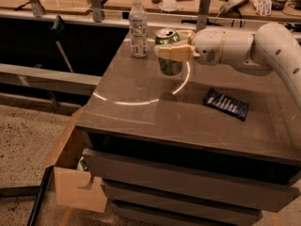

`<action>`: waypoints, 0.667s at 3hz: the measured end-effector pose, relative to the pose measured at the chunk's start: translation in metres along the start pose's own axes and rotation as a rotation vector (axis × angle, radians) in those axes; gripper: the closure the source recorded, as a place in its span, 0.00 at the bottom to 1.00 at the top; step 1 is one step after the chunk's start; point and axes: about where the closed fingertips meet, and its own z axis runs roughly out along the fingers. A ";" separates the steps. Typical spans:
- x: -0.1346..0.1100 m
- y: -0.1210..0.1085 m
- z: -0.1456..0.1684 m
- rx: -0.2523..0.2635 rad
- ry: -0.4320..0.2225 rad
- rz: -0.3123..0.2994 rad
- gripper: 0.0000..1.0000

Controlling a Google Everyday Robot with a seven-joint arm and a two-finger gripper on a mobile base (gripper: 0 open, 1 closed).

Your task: Place green can upright

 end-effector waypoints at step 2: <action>0.016 0.001 0.006 -0.039 -0.027 -0.066 1.00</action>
Offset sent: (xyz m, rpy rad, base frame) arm 0.0014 0.0016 -0.0358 0.0517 -0.0861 0.0347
